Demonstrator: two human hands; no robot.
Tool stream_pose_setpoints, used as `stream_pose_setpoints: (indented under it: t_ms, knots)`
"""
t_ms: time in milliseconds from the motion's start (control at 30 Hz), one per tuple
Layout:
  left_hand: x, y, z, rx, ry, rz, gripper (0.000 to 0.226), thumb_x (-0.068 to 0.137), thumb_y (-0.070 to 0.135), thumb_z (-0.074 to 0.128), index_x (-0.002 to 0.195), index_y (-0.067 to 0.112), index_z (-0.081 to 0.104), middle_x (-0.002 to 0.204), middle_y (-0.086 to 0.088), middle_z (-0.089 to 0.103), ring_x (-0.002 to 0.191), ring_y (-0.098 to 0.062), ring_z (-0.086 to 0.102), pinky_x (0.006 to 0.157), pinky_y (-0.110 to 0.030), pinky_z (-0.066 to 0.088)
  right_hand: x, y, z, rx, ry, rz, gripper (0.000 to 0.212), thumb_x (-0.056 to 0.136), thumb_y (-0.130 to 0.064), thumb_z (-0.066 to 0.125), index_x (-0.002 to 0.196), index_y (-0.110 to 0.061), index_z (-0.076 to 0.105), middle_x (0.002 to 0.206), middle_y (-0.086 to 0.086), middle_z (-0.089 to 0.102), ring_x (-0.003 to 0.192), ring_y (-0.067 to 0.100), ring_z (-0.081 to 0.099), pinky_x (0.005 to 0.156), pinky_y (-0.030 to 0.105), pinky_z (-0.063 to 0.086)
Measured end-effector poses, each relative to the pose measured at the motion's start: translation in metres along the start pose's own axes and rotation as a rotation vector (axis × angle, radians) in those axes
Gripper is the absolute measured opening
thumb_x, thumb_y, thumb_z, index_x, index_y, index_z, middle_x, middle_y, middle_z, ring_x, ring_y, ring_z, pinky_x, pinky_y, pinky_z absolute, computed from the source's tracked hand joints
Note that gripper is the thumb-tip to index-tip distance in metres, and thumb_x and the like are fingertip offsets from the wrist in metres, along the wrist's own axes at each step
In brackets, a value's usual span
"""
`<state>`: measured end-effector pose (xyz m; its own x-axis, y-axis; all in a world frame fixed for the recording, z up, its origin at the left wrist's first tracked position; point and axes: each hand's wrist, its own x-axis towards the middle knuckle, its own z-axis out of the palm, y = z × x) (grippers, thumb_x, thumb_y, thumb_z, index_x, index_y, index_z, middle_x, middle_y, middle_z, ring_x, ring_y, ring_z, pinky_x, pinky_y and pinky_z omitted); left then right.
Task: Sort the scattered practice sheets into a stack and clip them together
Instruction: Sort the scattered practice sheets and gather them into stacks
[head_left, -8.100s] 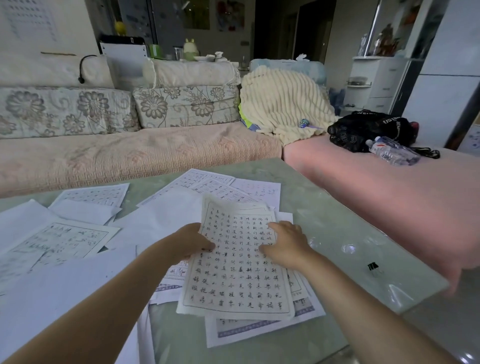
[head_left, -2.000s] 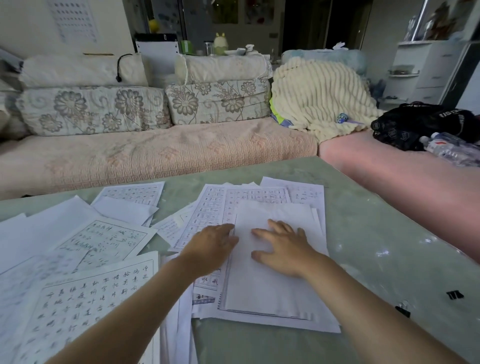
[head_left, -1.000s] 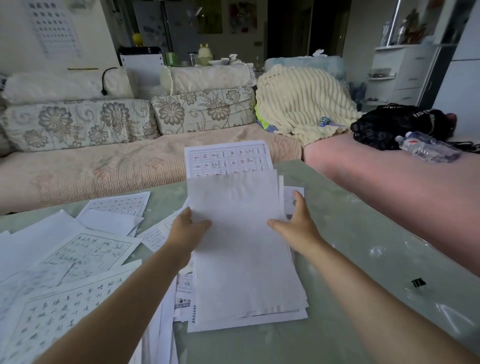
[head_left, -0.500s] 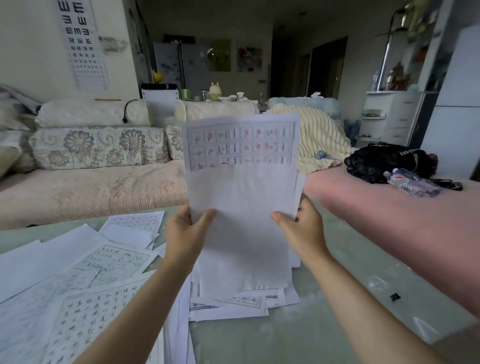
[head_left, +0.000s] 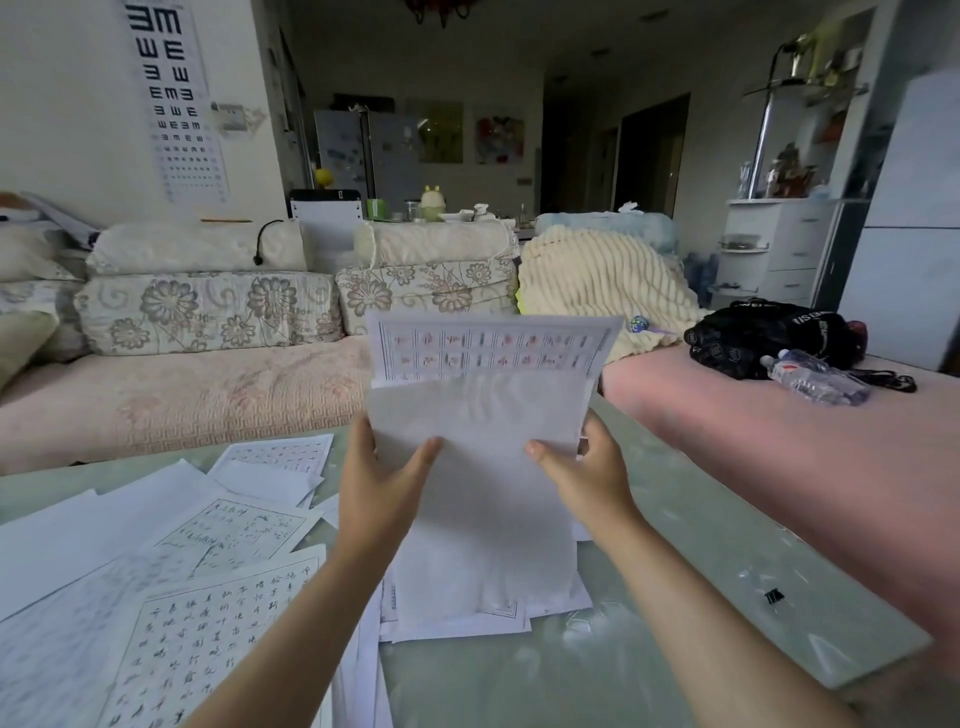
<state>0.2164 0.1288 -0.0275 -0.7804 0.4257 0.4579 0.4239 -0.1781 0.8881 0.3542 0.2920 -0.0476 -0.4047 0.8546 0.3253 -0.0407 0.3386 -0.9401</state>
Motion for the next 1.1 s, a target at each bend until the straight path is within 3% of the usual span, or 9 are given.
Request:
stream_pose_setpoints:
  t_ms: [100, 233, 433, 533, 633, 800, 933, 1033, 1100]
  knots:
    - [-0.01, -0.009, -0.001, 0.012, -0.028, -0.017, 0.036, 0.081, 0.022, 0.077, 0.108, 0.031, 0.056, 0.098, 0.017, 0.066, 0.086, 0.007, 0.063, 0.075, -0.026, 0.054, -0.003, 0.01, -0.002, -0.014, -0.112, 0.04, 0.044, 0.068, -0.025, 0.078, 0.108, -0.029, 0.061, 0.1, -0.009, 0.074, 0.092, 0.009, 0.071, 0.089, 0.042, 0.057]
    - [-0.014, -0.02, -0.003, 0.049, -0.03, -0.029, 0.039, 0.082, 0.023, 0.076, 0.115, 0.028, 0.054, 0.101, 0.019, 0.065, 0.088, 0.014, 0.06, 0.075, -0.022, 0.05, -0.004, 0.014, 0.0, -0.061, -0.185, 0.066, 0.035, 0.08, -0.014, 0.075, 0.111, -0.027, 0.064, 0.102, -0.011, 0.075, 0.095, 0.007, 0.07, 0.091, 0.036, 0.055]
    - [-0.011, -0.03, -0.001, 0.09, -0.058, -0.089, 0.033, 0.089, 0.011, 0.064, 0.105, 0.037, 0.05, 0.099, 0.017, 0.064, 0.095, 0.0, 0.062, 0.084, -0.034, 0.052, -0.008, 0.013, 0.007, -0.129, -0.193, 0.156, 0.036, 0.083, -0.004, 0.059, 0.111, -0.027, 0.058, 0.097, -0.005, 0.071, 0.086, 0.016, 0.067, 0.074, 0.03, 0.051]
    - [-0.006, -0.022, -0.006, 0.104, -0.04, -0.108, 0.032, 0.089, 0.006, 0.059, 0.098, 0.035, 0.051, 0.093, 0.014, 0.064, 0.082, 0.001, 0.062, 0.077, -0.035, 0.054, -0.007, 0.008, 0.014, -0.157, -0.16, 0.132, 0.039, 0.081, 0.0, 0.051, 0.111, -0.024, 0.057, 0.095, -0.006, 0.069, 0.083, 0.017, 0.064, 0.066, 0.027, 0.048]
    - [0.01, -0.007, -0.019, 0.054, 0.019, -0.128, 0.019, 0.086, 0.009, 0.062, 0.1, 0.021, 0.057, 0.092, 0.004, 0.067, 0.078, -0.006, 0.064, 0.066, -0.03, 0.053, -0.003, -0.01, 0.024, -0.047, -0.091, 0.125, 0.024, 0.08, 0.0, 0.053, 0.097, -0.017, 0.058, 0.08, -0.003, 0.063, 0.066, 0.016, 0.055, 0.054, 0.023, 0.041]
    - [0.028, 0.006, -0.062, 0.117, 0.053, -0.2, 0.018, 0.089, 0.022, 0.064, 0.103, 0.014, 0.057, 0.09, 0.003, 0.064, 0.078, -0.011, 0.062, 0.058, -0.025, 0.048, -0.009, -0.018, 0.064, 0.002, -0.224, 0.253, 0.022, 0.077, -0.011, 0.058, 0.098, -0.017, 0.062, 0.095, 0.008, 0.073, 0.087, 0.033, 0.07, 0.07, 0.033, 0.049]
    - [0.025, -0.007, -0.121, 0.268, -0.069, -0.401, 0.036, 0.078, 0.023, 0.058, 0.112, 0.015, 0.049, 0.101, -0.004, 0.061, 0.089, -0.023, 0.063, 0.075, -0.04, 0.055, -0.03, -0.019, 0.118, -0.085, -0.381, 0.396, 0.027, 0.08, -0.007, 0.051, 0.104, -0.015, 0.061, 0.098, 0.013, 0.071, 0.083, 0.029, 0.069, 0.069, 0.034, 0.053]
    - [0.018, -0.023, -0.168, 0.398, -0.123, -0.575, 0.027, 0.087, 0.011, 0.052, 0.112, 0.008, 0.044, 0.095, -0.005, 0.056, 0.079, -0.02, 0.058, 0.058, -0.031, 0.047, -0.053, -0.014, 0.154, -0.15, -0.518, 0.475, 0.033, 0.076, -0.005, 0.05, 0.105, -0.01, 0.064, 0.099, 0.017, 0.072, 0.085, 0.033, 0.071, 0.07, 0.039, 0.059]
    - [0.012, -0.033, -0.193, 0.469, -0.133, -0.643, 0.014, 0.088, 0.006, 0.051, 0.101, 0.006, 0.047, 0.087, -0.007, 0.054, 0.07, -0.019, 0.054, 0.051, -0.026, 0.042, -0.072, -0.013, 0.177, -0.199, -0.593, 0.5, 0.034, 0.077, -0.005, 0.048, 0.108, -0.008, 0.061, 0.103, 0.018, 0.069, 0.086, 0.033, 0.07, 0.066, 0.037, 0.059]
